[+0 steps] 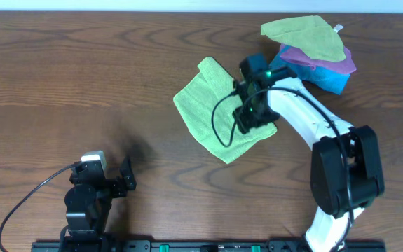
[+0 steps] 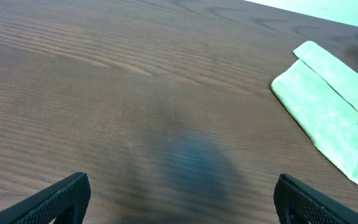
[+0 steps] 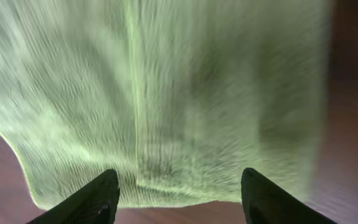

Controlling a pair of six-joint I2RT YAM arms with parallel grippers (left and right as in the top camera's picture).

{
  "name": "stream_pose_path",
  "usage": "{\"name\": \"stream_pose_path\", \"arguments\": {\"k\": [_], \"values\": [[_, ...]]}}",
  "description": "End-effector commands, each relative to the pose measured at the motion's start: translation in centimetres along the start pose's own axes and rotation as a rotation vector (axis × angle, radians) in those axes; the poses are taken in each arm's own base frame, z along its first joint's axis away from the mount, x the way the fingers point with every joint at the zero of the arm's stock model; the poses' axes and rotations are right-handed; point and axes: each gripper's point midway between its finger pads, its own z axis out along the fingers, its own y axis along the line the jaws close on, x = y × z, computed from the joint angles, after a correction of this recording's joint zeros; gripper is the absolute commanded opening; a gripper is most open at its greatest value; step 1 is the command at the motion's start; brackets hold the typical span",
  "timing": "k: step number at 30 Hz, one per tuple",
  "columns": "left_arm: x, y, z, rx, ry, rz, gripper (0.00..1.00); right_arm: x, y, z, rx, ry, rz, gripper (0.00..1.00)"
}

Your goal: Fold the cloth

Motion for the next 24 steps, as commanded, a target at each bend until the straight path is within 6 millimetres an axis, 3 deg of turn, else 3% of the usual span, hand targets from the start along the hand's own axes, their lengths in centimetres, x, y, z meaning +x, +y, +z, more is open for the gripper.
{"name": "stream_pose_path", "arguments": {"k": [1,5,12,19,20,24], "values": [[-1.0,-0.4,-0.4,0.018,-0.023,-0.004,0.95,1.7,0.9,1.3,-0.049,0.041,-0.061,0.63],[-1.0,-0.4,-0.4,0.018,-0.023,-0.004,0.95,2.5,0.9,2.2,-0.05,0.056,-0.059,0.61],[-1.0,-0.4,-0.4,0.018,-0.023,-0.005,0.95,1.9,0.8,2.6,-0.047,0.027,-0.061,0.59],[-1.0,-0.4,-0.4,0.018,-0.024,-0.005,0.95,2.4,0.8,3.5,-0.047,0.027,-0.061,0.45],[-1.0,-0.4,-0.4,0.018,-0.024,-0.005,0.95,2.4,0.8,3.5,-0.047,0.027,-0.061,0.4],[-1.1,-0.4,-0.4,0.019,-0.025,-0.005,0.96,2.0,0.7,3.5,-0.042,0.012,-0.061,0.01]]}}
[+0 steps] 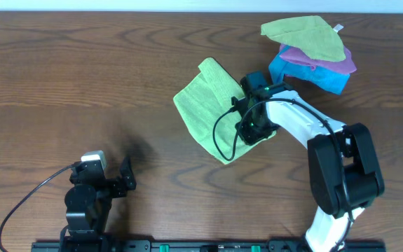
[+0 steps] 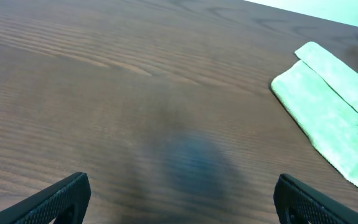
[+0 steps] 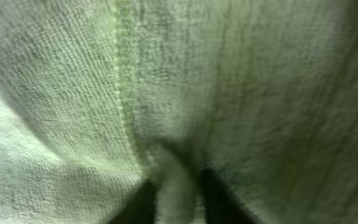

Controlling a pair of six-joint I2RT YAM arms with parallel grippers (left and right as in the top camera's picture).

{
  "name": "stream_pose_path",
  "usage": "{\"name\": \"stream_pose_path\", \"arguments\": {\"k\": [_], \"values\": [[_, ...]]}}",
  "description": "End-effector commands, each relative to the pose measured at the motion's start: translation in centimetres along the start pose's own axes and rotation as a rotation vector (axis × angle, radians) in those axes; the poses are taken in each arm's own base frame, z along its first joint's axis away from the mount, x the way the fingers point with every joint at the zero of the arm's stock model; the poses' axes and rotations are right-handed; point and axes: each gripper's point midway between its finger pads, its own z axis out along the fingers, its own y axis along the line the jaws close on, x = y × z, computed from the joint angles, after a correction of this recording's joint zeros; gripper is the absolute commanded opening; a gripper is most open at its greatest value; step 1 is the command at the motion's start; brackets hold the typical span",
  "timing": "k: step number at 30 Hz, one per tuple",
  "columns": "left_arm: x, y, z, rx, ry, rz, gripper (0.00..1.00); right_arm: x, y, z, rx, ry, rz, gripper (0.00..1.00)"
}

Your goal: Fold the cloth

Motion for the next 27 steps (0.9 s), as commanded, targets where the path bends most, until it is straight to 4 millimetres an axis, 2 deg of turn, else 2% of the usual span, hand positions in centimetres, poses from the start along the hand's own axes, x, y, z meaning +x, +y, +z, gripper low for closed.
{"name": "stream_pose_path", "arguments": {"k": [1,4,6,9,13,15,18,22,27], "values": [[-1.1,-0.4,-0.4,0.018,-0.025,-0.005,0.95,-0.3,0.1,-0.2,0.0,-0.015,0.007,0.01],[-1.2,-0.6,-0.4,0.027,-0.03,-0.016,0.95,-1.1,0.1,-1.0,0.006,-0.045,0.03,0.01],[-2.0,-0.7,-0.4,0.034,-0.061,-0.025,0.95,-1.8,0.3,-2.0,0.011,-0.076,0.044,0.01],[-3.4,-1.1,-0.6,0.051,-0.12,-0.031,0.95,-3.0,0.4,-4.1,0.021,-0.148,0.081,0.01],[-3.3,-1.6,-0.6,0.082,-0.112,-0.111,0.95,-3.9,-0.6,-7.2,0.087,-0.25,0.143,0.01],[-2.6,-2.6,-0.5,0.14,-0.071,-0.132,0.95,-4.0,-1.6,-8.9,0.145,-0.295,0.165,0.01],[-1.8,-3.5,-0.3,0.191,-0.016,-0.154,0.96,-3.7,-3.4,-10.1,0.239,-0.316,0.188,0.01],[-1.5,-3.4,0.1,0.172,0.052,-0.209,0.96,-2.7,-6.6,-10.4,0.353,-0.297,0.254,0.01],[-1.8,-4.2,0.8,0.183,0.166,-0.223,0.96,-0.6,-11.0,-10.4,0.453,-0.272,0.437,0.01]]}}
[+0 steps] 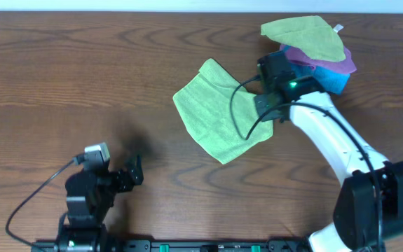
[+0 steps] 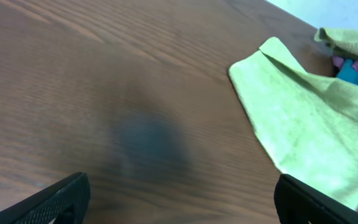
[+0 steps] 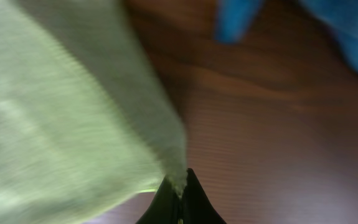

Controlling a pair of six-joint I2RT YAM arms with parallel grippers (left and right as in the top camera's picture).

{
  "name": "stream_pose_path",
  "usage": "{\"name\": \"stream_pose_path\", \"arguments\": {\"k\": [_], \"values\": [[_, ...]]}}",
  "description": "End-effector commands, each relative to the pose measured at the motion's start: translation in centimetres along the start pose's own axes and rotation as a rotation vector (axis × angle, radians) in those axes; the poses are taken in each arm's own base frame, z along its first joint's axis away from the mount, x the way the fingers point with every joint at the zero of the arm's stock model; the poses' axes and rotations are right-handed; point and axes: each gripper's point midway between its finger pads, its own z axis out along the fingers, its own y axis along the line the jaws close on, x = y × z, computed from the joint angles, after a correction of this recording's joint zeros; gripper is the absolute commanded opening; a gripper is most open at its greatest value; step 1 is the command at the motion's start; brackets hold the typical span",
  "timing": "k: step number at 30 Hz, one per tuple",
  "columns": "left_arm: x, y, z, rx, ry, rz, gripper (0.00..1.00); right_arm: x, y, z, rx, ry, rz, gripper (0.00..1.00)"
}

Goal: Fold the cloth
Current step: 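Reach the left gripper to the green cloth's left corner and grasp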

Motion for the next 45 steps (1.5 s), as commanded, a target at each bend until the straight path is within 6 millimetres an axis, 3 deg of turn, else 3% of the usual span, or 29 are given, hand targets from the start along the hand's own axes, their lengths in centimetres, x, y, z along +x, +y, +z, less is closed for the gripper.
{"name": "stream_pose_path", "arguments": {"k": [1,7,12,15,18,26,37,45], "values": [[-1.5,-1.8,0.1,0.052,0.049,-0.026,0.96,1.1,-4.6,1.1,0.151,0.032,0.141,0.02],[-0.3,-4.4,2.0,0.18,0.242,-0.072,0.96,3.2,-8.0,2.2,0.191,0.093,0.26,0.02],[-0.4,-5.5,3.7,0.244,0.288,-0.217,0.96,4.4,-8.7,2.6,0.19,0.133,0.279,0.01],[-0.4,-6.2,4.5,0.279,0.319,-0.338,0.95,4.6,-8.3,2.6,0.165,0.139,0.286,0.01],[0.7,-7.8,4.6,0.365,0.409,-0.395,0.96,4.4,-7.7,2.7,0.131,0.136,0.307,0.01],[3.9,-12.5,4.3,0.503,0.575,-0.382,0.95,4.1,-7.6,2.8,0.124,0.125,0.312,0.01],[7.0,-15.2,6.2,0.432,0.628,-0.443,0.95,3.9,-6.6,2.9,0.063,0.122,0.318,0.01],[9.0,-17.8,8.1,0.484,0.678,-0.514,0.95,3.9,-6.6,2.9,0.063,0.122,0.317,0.01]]}}
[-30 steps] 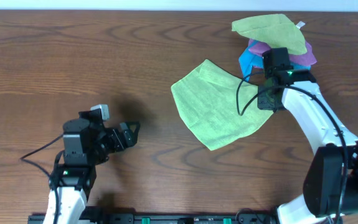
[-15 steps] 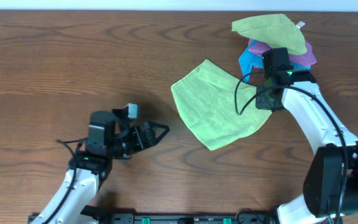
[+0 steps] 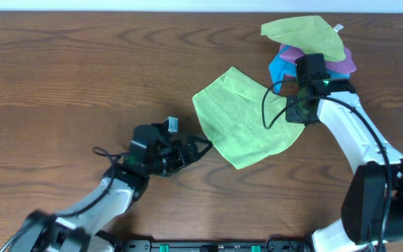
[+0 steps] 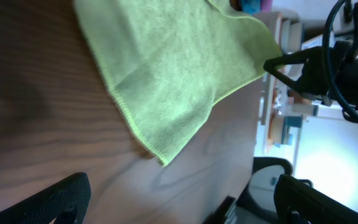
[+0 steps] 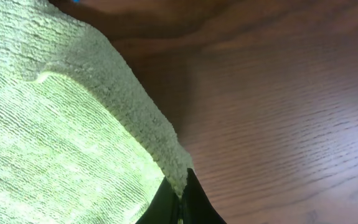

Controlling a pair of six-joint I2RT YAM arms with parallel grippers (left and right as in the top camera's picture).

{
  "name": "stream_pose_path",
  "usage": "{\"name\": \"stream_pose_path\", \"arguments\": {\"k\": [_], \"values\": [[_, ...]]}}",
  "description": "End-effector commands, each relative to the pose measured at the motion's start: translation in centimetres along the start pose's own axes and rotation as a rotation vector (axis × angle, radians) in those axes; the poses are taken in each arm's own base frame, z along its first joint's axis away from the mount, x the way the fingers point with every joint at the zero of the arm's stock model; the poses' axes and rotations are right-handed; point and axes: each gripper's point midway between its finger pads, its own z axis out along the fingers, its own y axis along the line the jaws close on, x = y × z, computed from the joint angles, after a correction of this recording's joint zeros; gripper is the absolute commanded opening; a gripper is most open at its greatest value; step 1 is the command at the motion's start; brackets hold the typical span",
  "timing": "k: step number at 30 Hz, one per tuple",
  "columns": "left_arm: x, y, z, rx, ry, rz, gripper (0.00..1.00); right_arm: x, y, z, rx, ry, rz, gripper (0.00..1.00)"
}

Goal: Fold the cloth
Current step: 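Reach the left gripper to the green cloth's left corner and grasp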

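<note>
A light green cloth (image 3: 247,119) lies spread out at the table's middle, one layer by the look of it. My right gripper (image 3: 297,112) is shut on its right corner; in the right wrist view the corner (image 5: 166,149) rises into the shut fingertips (image 5: 180,194). My left gripper (image 3: 202,148) stands open just off the cloth's lower left edge, nothing between its fingers. From the left wrist the cloth (image 4: 172,68) lies ahead of the open gripper (image 4: 180,202), with the right gripper (image 4: 284,62) beyond it.
A pile of cloths sits at the back right: a yellow-green one (image 3: 305,35) on top, purple (image 3: 341,64) and blue (image 3: 279,68) under it, close behind the right gripper. Dark wood table (image 3: 61,77) stretches to the left.
My left arm has come from the front left to the cloth's lower left edge. The right gripper, still shut on the corner, is further right, and the cloth has shifted right and lies flatter.
The right gripper was open over the partly folded cloth, then down on it and closing. Then it held a corner near the pile, with the flap opened out. Now the cloth lies spread and the left gripper stands beside it.
</note>
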Motion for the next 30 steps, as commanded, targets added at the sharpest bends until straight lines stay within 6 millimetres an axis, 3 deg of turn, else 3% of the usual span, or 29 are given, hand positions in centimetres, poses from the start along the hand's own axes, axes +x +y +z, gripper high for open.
{"name": "stream_pose_path", "arguments": {"k": [1,15,30], "values": [[0.5,0.3,1.5,-0.002,0.021,-0.084,0.95,0.4,-0.1,0.4,0.003,0.015,0.019,0.02],[2.9,0.1,4.4,0.017,0.068,-0.163,0.95,0.1,-0.1,0.4,0.001,0.005,0.022,0.01],[3.6,0.8,5.6,-0.01,0.051,-0.231,0.95,0.1,0.2,0.4,-0.014,0.007,0.022,0.01]]}}
